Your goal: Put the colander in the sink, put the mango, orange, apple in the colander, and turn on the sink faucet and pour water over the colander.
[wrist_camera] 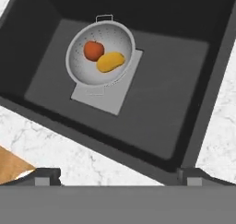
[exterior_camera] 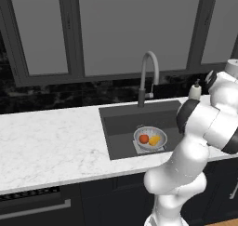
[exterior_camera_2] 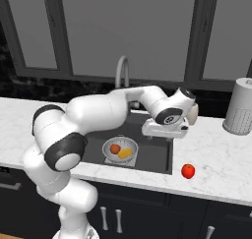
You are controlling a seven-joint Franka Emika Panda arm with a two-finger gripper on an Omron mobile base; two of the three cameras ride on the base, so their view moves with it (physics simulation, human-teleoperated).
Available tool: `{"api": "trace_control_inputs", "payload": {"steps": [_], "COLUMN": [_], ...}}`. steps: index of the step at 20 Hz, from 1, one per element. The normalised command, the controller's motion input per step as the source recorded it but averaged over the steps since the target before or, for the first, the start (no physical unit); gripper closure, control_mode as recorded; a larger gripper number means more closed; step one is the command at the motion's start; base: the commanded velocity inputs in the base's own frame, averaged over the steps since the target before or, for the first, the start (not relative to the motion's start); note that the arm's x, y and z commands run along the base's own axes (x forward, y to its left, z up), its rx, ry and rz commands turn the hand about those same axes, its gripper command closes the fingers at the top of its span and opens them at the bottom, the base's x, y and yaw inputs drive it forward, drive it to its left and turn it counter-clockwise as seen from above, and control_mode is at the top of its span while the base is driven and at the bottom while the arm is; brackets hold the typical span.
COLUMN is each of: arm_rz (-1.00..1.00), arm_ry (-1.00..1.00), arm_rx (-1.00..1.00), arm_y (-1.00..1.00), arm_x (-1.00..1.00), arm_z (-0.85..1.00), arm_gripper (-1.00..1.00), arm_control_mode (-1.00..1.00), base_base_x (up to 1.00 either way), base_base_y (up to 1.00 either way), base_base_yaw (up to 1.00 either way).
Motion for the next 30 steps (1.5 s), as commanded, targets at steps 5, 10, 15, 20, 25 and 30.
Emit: {"api": "trace_control_inputs", "payload": {"steps": [5, 10, 15, 20, 25, 30], "arm_rz": [-0.11, -0.08, -0.03, 0.00, -0.01, -0.03], "arm_ry": [0.00, 0.00, 0.01, 0.02, 0.00, 0.00], "arm_rx": [-0.34, -0.31, -0.10, 0.00, 0.00, 0.00], "arm_y": [-0.40, -0.24, -0.17, -0.05, -0.31, -0.47], "arm_x": [-0.87, -0.36, -0.13, 0.00, 0.00, 0.01], "arm_z": [0.00, 0.00, -0.17, -0.35, -0.20, -0.14], "arm_gripper": [-1.00, -1.00, -1.00, -1.00, -1.00, -1.00], "arm_control_mode": [-1.00, -1.00, -1.00, -1.00, -1.00, -1.00], "base_base_x": [0.00, 0.00, 0.00, 0.00, 0.00, 0.00], "base_base_y": [0.00, 0.00, 0.00, 0.00, 0.00, 0.00], "base_base_yaw": [0.00, 0.00, 0.00, 0.00, 0.00, 0.00]}}
